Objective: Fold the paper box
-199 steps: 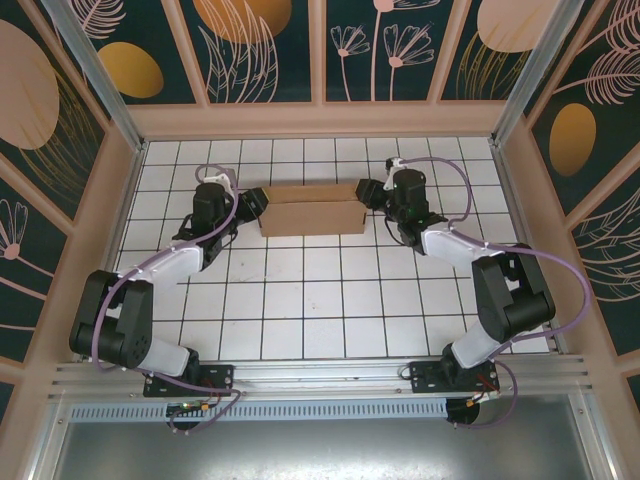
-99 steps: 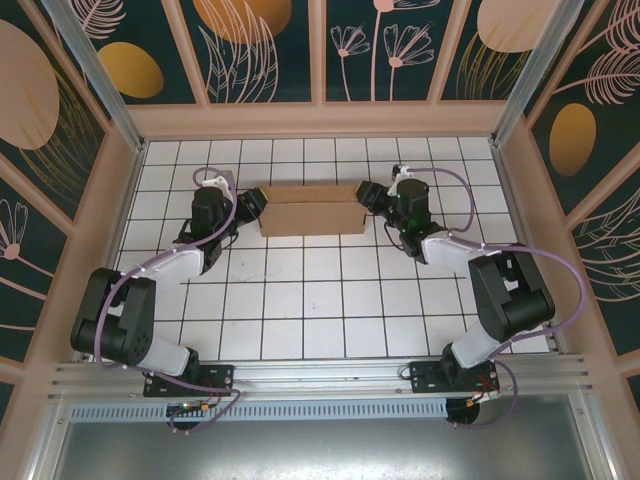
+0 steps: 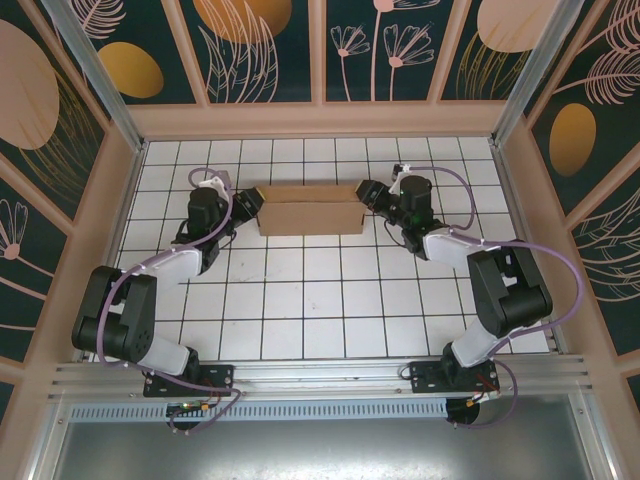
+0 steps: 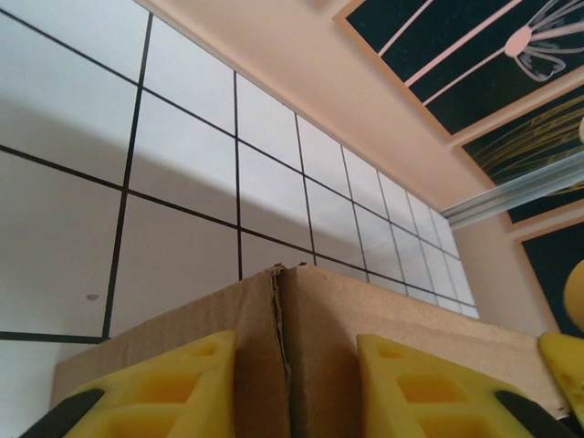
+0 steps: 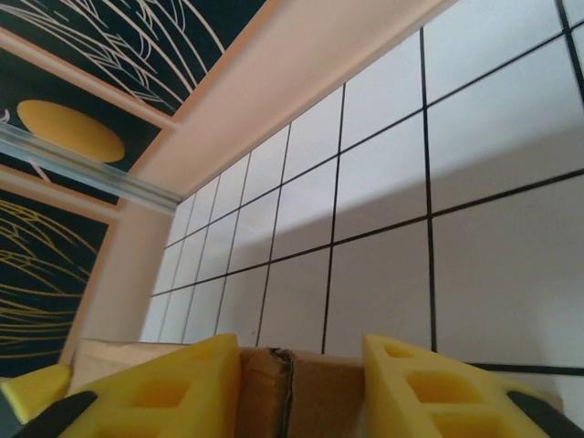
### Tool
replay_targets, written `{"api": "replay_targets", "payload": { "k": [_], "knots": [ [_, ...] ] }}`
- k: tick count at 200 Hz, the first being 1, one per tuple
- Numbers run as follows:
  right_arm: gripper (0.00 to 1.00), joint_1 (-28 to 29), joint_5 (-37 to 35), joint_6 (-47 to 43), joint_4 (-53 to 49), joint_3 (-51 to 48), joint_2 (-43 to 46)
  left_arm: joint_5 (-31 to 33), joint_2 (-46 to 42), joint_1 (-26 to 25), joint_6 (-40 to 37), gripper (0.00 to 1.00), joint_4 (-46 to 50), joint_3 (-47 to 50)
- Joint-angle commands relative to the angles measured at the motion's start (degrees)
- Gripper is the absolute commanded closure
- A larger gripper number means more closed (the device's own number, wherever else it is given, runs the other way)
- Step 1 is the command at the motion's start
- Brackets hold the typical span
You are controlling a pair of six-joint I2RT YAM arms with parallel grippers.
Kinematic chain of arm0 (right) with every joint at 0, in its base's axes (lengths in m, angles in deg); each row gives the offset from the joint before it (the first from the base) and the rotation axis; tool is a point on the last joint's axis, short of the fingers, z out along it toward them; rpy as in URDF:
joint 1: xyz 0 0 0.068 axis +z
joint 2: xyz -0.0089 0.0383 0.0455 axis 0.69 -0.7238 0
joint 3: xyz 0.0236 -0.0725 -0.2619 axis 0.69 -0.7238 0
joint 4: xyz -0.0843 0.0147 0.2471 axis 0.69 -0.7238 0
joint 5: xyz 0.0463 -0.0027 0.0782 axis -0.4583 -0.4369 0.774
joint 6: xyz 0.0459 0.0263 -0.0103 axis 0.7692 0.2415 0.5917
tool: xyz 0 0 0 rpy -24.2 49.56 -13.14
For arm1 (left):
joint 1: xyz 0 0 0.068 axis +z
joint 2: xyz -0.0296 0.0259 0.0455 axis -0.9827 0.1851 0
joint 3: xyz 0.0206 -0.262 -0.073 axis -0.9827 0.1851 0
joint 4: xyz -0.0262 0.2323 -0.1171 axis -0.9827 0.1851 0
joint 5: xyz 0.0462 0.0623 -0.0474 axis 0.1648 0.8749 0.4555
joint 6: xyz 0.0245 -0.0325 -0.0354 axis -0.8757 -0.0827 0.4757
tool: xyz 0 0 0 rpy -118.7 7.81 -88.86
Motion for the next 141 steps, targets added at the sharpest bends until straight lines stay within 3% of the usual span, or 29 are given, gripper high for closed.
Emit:
{"api": "replay_targets", "payload": {
  "k": [1, 73, 118, 141],
  "knots": [
    [0.69, 3.0, 13.9, 3.9, -2.2, -1.9, -0.9, -12.7, 0.7, -1.8, 7.7, 0.7, -5.5, 2.3],
    [0.71, 1.1, 16.3, 3.2, -3.0, 6.6, -1.5, -15.5, 5.0, -1.8, 12.9, 0.78, -14.3, -4.0],
    [0.72, -1.6, 17.8, 1.5, -4.6, 13.0, -5.0, -15.4, 10.2, -1.8, 12.9, 0.79, -15.7, -11.3],
    [0.72, -3.1, 19.1, 0.0, -0.1, 12.8, -6.7, -15.1, 12.2, -1.8, 10.9, 0.79, -16.4, -14.5]
  ]
}}
